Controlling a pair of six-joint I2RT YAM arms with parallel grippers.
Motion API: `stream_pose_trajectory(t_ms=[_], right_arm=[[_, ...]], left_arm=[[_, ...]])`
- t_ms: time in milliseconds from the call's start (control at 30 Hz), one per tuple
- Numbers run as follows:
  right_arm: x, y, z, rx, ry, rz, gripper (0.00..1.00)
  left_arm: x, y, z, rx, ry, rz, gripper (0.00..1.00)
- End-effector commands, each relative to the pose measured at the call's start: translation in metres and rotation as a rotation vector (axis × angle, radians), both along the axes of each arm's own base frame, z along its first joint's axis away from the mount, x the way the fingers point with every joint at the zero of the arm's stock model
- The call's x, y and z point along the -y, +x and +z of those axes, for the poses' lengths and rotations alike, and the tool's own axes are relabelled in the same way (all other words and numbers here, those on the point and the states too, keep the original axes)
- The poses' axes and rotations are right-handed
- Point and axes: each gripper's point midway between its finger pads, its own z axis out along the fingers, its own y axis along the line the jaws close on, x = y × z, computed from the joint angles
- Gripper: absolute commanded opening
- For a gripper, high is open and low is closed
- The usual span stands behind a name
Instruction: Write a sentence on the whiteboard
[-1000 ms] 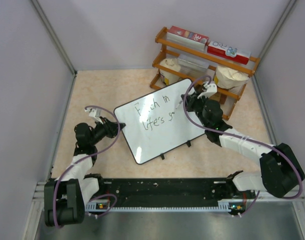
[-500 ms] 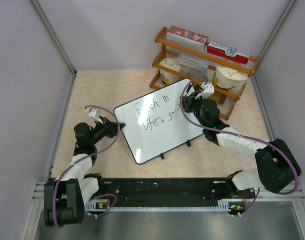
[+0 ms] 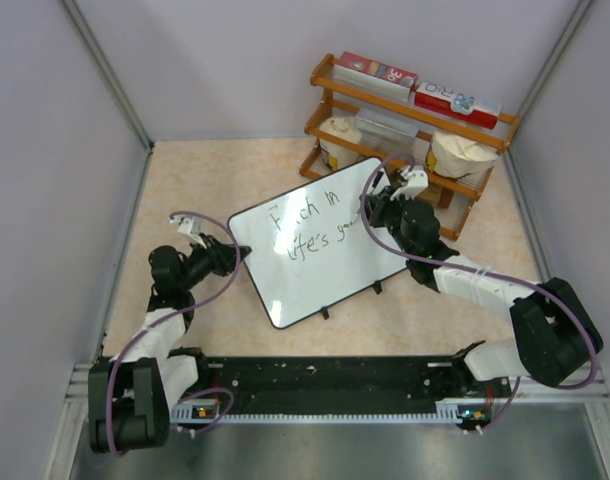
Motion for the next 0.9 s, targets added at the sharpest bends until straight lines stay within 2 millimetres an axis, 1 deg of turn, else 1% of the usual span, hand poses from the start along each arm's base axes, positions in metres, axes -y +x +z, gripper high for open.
stream_pose_trajectory(t_ms=[0,200,367,433,467,633,800,867], right_arm=[[0.007,-0.001,-0.01,-0.017,-0.017,-0.01,0.0],[0.014,-0.003,-0.017,-0.033,-0.03,-0.036,0.0],[0.022,0.001,-0.012,-0.03,-0.025,-0.074,0.0],[0.024,0.004,-0.007,-0.02,-0.017,-0.088,0.0],[0.024,0.005,-0.006,-0.019,-0.016,-0.087,0.0],[0.023,0.011,0.008,0.008,-0.003,-0.094,0.0],[0.014,0.015,0.02,0.025,0.015,-0.061,0.0],[0.012,0.016,0.021,0.027,0.018,-0.055,0.0]], left_arm=[[-0.004,0.004,-0.008,0.02,0.064,0.01,0.0],[-0.004,0.004,-0.008,0.021,0.064,0.01,0.0],[-0.004,0.004,-0.007,0.024,0.064,0.01,0.0],[-0.004,0.003,-0.007,0.025,0.064,0.009,0.0],[-0.004,0.004,-0.008,0.023,0.064,0.01,0.0],[-0.004,0.004,-0.008,0.02,0.064,0.01,0.0],[-0.004,0.004,-0.008,0.022,0.064,0.008,0.0],[-0.005,0.004,-0.008,0.02,0.064,0.01,0.0]])
